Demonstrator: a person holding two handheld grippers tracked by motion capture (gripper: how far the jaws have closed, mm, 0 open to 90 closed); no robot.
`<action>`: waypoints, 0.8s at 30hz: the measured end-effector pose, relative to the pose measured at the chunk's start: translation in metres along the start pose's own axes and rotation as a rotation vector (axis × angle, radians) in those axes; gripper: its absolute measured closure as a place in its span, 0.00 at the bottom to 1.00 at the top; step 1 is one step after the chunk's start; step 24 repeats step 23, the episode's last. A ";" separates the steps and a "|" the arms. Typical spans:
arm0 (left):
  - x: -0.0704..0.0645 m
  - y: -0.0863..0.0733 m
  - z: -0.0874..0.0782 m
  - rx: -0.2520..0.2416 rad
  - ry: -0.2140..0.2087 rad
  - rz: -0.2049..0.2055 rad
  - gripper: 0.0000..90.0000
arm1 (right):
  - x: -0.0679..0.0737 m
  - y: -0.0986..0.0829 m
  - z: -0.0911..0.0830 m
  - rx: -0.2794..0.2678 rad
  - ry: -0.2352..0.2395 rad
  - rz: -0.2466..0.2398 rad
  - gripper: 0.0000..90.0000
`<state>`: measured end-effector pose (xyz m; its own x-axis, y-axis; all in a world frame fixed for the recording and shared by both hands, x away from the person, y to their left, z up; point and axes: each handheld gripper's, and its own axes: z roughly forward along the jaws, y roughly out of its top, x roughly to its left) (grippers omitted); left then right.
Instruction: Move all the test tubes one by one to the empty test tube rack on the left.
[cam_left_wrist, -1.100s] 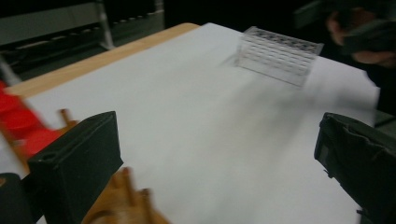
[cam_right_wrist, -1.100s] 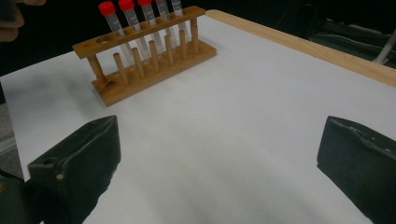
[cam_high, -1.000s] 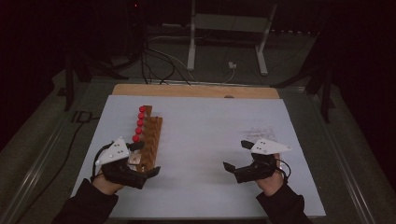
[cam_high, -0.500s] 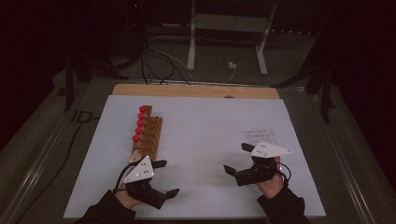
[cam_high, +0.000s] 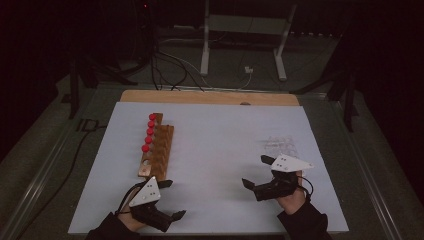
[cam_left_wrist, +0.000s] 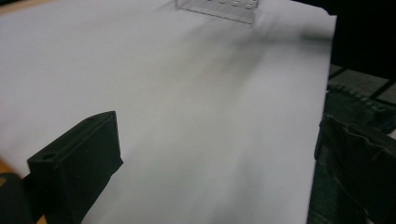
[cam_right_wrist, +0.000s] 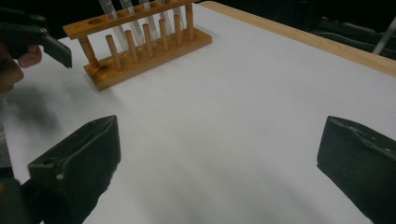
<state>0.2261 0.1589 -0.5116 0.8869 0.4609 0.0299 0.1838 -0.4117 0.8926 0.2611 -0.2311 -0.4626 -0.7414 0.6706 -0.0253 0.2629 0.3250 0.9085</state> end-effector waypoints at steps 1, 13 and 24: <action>0.000 -0.002 -0.002 -0.002 0.004 -0.001 0.01 | 0.000 0.000 0.000 0.001 -0.003 -0.004 0.00; 0.001 -0.011 -0.022 -0.053 0.050 -0.012 0.01 | 0.001 0.000 0.001 0.002 -0.004 -0.009 0.00; 0.002 -0.011 -0.018 -0.052 0.030 -0.007 0.01 | 0.002 -0.001 0.004 0.009 0.000 -0.018 0.00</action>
